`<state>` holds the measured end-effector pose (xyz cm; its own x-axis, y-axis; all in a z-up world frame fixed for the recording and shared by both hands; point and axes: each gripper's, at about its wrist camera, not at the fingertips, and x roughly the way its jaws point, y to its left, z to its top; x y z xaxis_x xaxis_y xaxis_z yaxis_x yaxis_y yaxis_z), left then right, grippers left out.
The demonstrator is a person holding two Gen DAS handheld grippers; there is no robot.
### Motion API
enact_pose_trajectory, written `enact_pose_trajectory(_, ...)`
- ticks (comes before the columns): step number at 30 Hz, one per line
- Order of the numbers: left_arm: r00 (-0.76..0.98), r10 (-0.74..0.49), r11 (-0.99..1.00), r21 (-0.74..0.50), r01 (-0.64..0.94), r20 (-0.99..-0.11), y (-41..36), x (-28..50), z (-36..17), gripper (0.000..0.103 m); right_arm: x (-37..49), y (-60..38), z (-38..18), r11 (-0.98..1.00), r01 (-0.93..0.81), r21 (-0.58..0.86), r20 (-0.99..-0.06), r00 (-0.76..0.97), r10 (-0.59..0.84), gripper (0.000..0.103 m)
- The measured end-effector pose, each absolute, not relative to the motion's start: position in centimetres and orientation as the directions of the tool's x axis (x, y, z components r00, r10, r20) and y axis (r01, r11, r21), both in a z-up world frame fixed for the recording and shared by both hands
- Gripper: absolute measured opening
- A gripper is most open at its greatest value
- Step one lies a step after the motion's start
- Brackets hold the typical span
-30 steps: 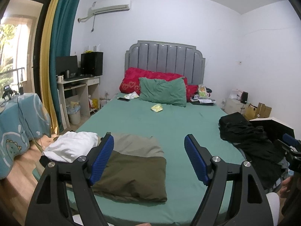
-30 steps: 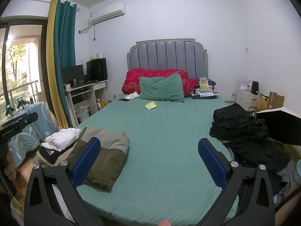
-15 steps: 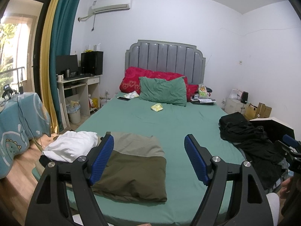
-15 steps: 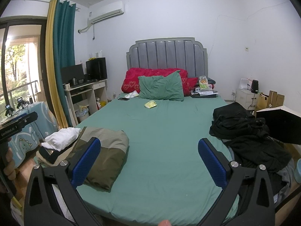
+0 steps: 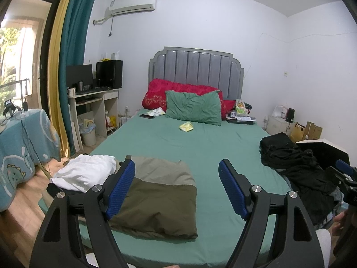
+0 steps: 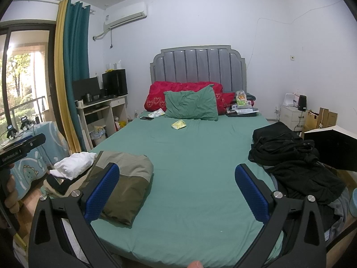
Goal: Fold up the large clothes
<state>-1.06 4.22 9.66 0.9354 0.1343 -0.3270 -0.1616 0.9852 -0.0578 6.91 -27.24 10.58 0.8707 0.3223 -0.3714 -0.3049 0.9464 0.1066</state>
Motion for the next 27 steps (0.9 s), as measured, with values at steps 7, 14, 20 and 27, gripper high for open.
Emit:
enact_pose_trajectory(7,0.936,0.133,0.985,-0.058,-0.16,-0.327,4.33,-1.03,9.7,0.08,6.86,-27.25,10.57,0.946,-0.307,0.105,-0.371,0.871,0.323,0.102)
enact_pose_trajectory(14,0.935,0.133,0.985,-0.058,-0.16,-0.328,4.28,-1.03,9.71,0.08,6.71,-27.17,10.56,0.946,-0.306,0.109,-0.371,0.87,0.324,0.102)
enact_pose_trajectory(20,0.935,0.134,0.985,-0.061,-0.163,-0.329,4.21,-0.94,9.77,0.08,6.57,-27.03,10.55,0.947,-0.303,0.11,-0.372,0.87,0.322,0.102)
enact_pose_trajectory(27,0.935,0.135,0.985,-0.062,-0.164,-0.328,4.15,-0.94,9.8,0.08,6.4,-26.76,10.58,0.947,-0.303,0.11,-0.376,0.869,0.322,0.102)
